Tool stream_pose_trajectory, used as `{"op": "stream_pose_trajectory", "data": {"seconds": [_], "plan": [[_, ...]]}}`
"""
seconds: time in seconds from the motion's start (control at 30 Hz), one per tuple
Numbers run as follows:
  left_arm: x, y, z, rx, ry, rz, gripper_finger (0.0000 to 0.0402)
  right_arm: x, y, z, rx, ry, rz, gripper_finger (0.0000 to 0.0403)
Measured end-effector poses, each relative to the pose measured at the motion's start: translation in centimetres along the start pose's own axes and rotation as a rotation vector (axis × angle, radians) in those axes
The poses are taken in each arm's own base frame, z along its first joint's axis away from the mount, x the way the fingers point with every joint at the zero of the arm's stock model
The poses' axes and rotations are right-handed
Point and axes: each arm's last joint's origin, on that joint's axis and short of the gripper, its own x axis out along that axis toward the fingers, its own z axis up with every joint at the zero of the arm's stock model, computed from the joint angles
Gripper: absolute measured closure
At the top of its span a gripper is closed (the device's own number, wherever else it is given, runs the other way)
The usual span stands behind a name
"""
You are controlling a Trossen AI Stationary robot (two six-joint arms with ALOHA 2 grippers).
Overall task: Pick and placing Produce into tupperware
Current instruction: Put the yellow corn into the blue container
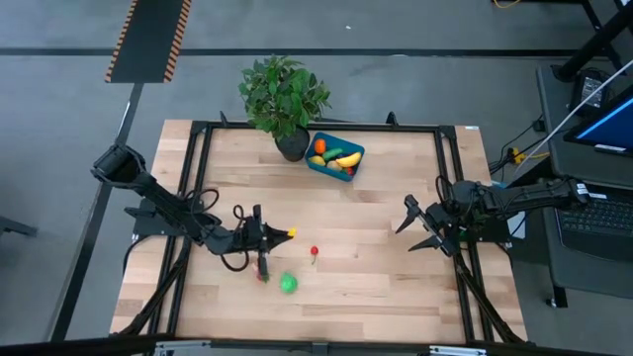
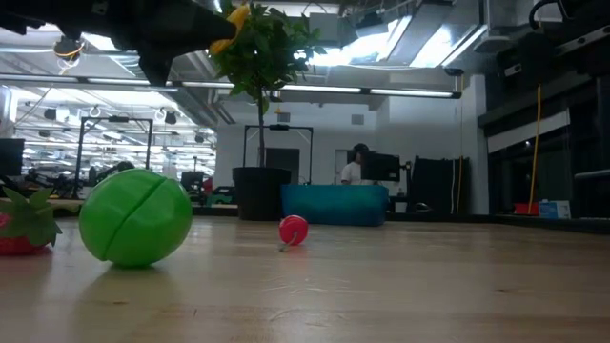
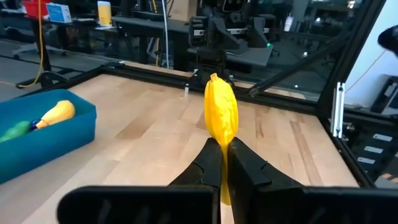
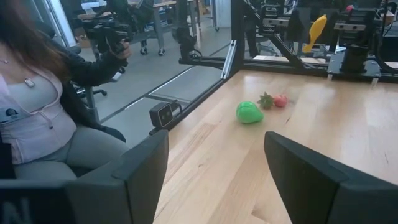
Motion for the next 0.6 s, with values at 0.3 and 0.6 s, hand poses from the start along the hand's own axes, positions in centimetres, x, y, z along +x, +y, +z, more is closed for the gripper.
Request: {"op": "stream_pose_trajectory", "data": {"seconds": [0.3, 0.6], "plan": [[5.2, -2.4, 0.5, 0.128, 0.137, 0.11, 0.0399, 0.0, 0.0, 0.0, -0.001, -0.001, 0.0, 0.0137], [11.0, -2.0, 1.9, 0.118, 0.136, 0.232, 0.0399, 0.0, 0.0, 0.0, 0.006, 0.004, -0.001, 0.0137]]}}
